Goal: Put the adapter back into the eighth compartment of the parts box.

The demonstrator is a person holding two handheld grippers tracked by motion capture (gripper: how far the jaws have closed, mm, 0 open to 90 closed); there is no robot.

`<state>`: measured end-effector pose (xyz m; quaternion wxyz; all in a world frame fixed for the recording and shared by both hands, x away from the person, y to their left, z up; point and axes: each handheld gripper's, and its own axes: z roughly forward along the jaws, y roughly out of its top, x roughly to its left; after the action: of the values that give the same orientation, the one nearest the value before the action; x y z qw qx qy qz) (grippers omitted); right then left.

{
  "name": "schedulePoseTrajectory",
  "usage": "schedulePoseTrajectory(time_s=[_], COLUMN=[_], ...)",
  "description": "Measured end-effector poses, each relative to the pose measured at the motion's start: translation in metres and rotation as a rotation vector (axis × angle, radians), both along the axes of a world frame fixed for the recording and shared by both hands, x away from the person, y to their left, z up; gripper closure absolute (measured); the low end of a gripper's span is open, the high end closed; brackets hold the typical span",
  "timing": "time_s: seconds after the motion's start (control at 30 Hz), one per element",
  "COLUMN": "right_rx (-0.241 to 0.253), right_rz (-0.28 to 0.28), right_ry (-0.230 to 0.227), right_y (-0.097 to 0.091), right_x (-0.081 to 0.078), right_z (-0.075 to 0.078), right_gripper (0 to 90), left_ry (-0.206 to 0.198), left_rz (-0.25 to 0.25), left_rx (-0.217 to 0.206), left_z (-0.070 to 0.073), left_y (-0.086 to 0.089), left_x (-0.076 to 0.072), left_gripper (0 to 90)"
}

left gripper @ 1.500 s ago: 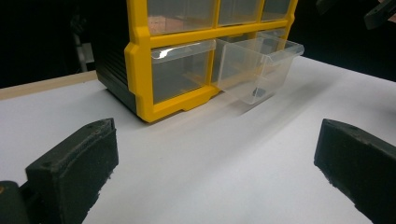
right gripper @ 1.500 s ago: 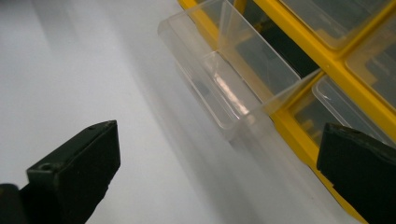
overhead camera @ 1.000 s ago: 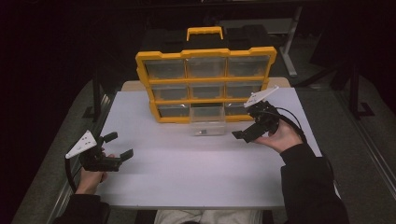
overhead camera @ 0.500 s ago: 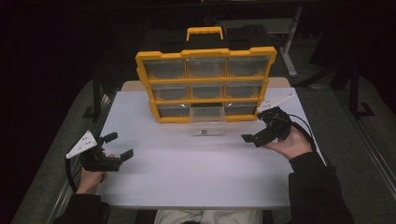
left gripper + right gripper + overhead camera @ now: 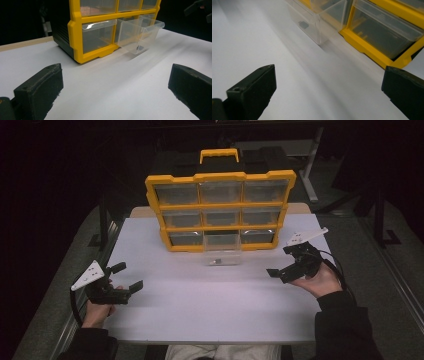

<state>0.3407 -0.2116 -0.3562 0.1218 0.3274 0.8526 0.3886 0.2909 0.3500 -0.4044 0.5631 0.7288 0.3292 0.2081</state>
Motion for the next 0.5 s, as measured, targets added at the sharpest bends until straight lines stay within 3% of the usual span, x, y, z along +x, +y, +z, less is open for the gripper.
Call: schedulePoseTrajectory(time_s=[0.5], right_rx=[0.084], right_rz=[-0.085], right_ry=[-0.010], right_y=[-0.038], right_x=[-0.018], right_z=[-0.022], right_gripper=[0.0], left_ry=[0.002], left_rz=[0.002], left_rx=[-0.002], left_z=[0.000], left_y=[0.000], left_x=[-0.001], left_gripper=[0.0])
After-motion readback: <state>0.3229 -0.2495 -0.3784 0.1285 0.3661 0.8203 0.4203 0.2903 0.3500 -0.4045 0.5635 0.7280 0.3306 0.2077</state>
